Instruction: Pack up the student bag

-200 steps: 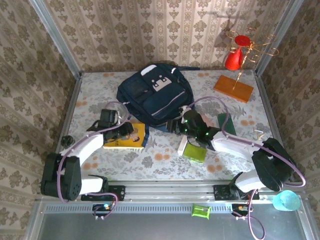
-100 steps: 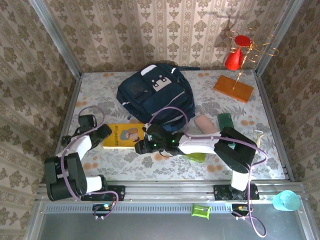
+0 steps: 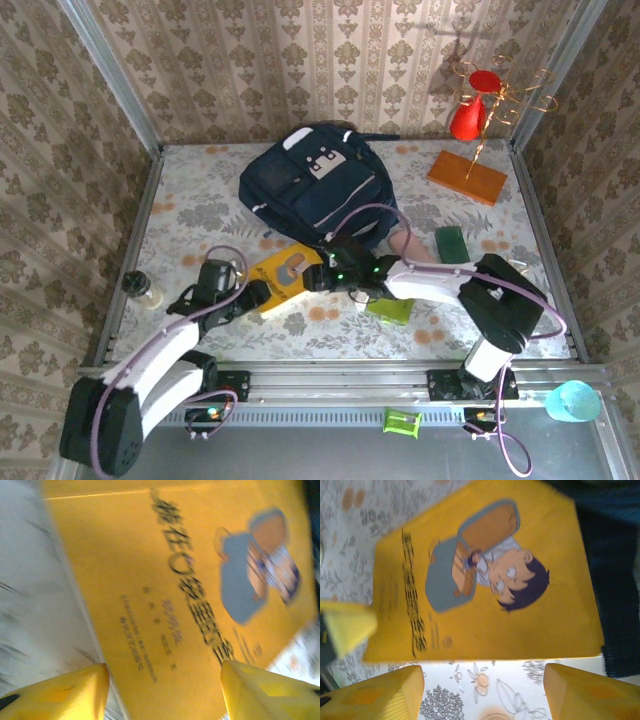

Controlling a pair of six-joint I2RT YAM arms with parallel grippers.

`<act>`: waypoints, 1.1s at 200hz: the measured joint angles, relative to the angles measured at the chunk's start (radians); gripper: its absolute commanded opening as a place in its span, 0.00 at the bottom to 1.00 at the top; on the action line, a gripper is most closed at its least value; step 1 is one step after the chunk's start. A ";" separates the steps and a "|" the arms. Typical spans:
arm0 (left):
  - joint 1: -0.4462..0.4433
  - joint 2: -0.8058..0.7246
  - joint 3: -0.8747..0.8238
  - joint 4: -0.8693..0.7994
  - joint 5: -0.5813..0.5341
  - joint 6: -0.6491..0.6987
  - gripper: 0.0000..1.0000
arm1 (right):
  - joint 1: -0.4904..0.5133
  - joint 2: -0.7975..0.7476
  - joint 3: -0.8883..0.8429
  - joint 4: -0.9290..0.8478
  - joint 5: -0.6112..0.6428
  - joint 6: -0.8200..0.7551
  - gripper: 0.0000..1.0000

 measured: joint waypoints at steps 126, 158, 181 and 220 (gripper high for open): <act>0.045 0.320 0.245 -0.003 -0.114 0.332 0.82 | 0.091 -0.048 -0.147 0.124 0.070 0.292 0.77; 0.069 0.544 0.311 0.122 0.016 0.395 0.82 | 0.093 -0.015 -0.146 0.159 0.099 0.364 0.73; 0.076 0.597 0.319 0.162 0.068 0.412 0.75 | 0.094 0.029 -0.143 0.189 0.109 0.411 0.71; 0.040 0.577 0.278 0.214 0.127 0.412 0.65 | 0.099 0.072 -0.102 0.214 0.121 0.451 0.60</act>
